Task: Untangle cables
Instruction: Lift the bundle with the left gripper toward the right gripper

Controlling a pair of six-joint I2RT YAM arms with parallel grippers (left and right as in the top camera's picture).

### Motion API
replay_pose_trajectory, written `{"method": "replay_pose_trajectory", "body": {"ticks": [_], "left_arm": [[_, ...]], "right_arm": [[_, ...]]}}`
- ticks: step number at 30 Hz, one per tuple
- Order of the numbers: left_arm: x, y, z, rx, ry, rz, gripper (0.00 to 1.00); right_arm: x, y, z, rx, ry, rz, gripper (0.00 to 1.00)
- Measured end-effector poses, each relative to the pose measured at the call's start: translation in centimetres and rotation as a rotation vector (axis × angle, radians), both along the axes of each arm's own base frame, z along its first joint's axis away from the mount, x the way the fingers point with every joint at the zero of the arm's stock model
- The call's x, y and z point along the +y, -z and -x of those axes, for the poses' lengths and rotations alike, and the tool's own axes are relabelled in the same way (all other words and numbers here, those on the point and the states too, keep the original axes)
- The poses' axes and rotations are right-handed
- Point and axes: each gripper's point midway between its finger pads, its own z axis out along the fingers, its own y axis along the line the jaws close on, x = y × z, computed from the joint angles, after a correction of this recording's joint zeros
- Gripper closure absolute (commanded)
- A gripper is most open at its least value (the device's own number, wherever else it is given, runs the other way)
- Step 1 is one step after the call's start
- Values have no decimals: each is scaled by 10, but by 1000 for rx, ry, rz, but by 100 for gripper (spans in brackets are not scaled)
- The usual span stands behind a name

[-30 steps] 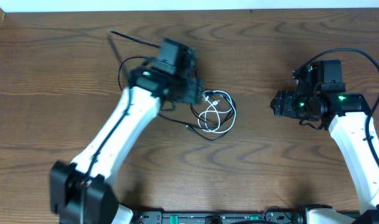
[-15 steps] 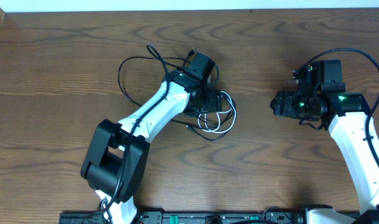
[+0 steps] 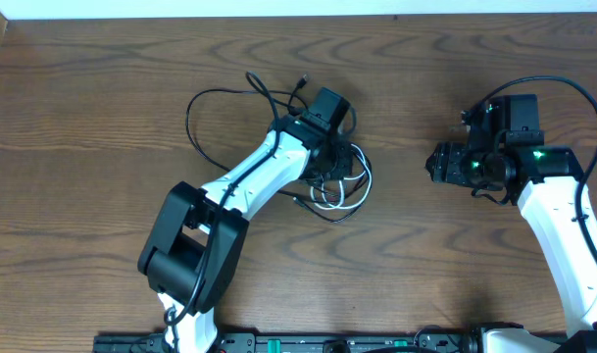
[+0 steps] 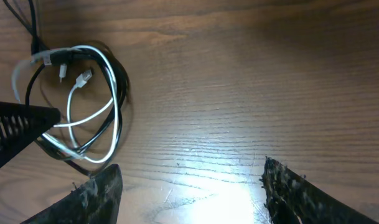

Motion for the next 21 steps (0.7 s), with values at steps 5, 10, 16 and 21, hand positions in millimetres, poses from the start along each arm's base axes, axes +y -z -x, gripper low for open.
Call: {"method": "replay_pose_trajectory", "body": {"ticks": [5,10,16,21], "left_arm": [[-2,-14,-5,-22,33,1,92],[-15,-102,-22,-200,59,121,93],[-12,-249,3,-479,95,334,93],[-1,-321,23,-656,104,446,92]], "right_arm": [[4,-2,-3,-14,-8,-20,31],[17,-11,-11,-58,-42,-92,31],[33,-19,-15,-86,-77,-170,32],[51,-25,-14,-97,-119,-222,32]]}}
